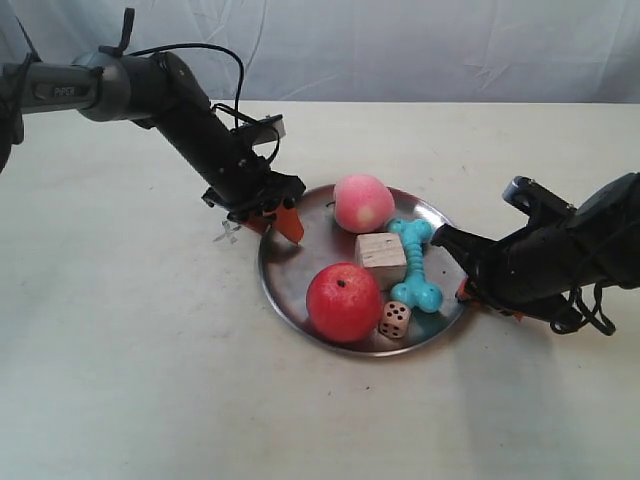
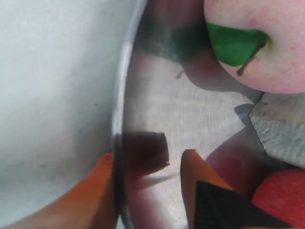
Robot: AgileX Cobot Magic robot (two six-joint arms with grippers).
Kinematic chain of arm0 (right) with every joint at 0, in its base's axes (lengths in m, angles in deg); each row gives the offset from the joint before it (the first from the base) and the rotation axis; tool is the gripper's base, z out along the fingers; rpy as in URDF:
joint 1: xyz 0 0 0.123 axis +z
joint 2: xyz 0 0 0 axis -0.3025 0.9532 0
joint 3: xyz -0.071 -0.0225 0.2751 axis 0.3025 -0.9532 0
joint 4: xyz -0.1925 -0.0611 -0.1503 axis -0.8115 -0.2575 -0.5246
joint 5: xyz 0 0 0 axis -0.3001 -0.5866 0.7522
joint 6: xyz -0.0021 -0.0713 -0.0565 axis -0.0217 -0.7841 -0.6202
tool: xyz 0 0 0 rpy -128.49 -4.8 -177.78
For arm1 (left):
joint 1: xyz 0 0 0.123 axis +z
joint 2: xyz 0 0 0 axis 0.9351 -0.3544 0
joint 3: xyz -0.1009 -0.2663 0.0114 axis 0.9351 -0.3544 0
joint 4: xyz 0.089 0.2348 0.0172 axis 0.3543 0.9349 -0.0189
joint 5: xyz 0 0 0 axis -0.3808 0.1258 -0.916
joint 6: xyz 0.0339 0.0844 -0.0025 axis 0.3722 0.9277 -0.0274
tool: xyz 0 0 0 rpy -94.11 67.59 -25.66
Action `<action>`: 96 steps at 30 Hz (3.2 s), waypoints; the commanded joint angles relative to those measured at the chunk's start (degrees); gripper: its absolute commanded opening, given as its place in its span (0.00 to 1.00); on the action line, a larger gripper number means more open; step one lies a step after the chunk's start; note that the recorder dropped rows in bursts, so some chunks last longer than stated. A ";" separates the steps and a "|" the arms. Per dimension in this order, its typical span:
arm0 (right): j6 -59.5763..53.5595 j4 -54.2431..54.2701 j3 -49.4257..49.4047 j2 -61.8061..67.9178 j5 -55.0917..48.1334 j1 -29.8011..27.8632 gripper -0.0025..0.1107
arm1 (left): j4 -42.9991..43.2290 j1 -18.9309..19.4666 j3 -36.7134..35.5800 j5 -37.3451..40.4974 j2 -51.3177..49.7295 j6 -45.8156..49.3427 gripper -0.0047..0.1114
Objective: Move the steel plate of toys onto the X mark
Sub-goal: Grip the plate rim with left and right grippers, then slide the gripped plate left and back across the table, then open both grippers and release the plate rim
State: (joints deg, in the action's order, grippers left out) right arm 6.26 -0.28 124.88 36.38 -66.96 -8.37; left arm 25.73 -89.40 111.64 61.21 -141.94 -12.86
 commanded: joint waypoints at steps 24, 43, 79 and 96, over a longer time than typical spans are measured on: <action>-3.18 -0.24 0.07 -1.09 -17.89 -1.01 0.02 | 7.66 -5.42 -1.05 7.55 -2.17 -11.16 0.04; -3.18 -6.89 9.26 -0.16 -33.96 -9.90 0.02 | 17.68 -7.93 -1.05 7.55 6.19 -16.21 0.04; 16.35 -20.71 57.31 27.36 -45.12 4.54 0.02 | 25.08 11.46 -1.78 7.55 5.09 -17.29 0.04; 16.35 -23.81 57.31 28.10 -45.23 4.54 0.42 | 28.94 11.93 -1.78 7.55 4.95 -22.48 0.33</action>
State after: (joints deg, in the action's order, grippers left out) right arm 22.61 -24.46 181.57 64.83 -112.63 -4.07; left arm 52.90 -77.35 110.15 68.38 -136.75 -32.83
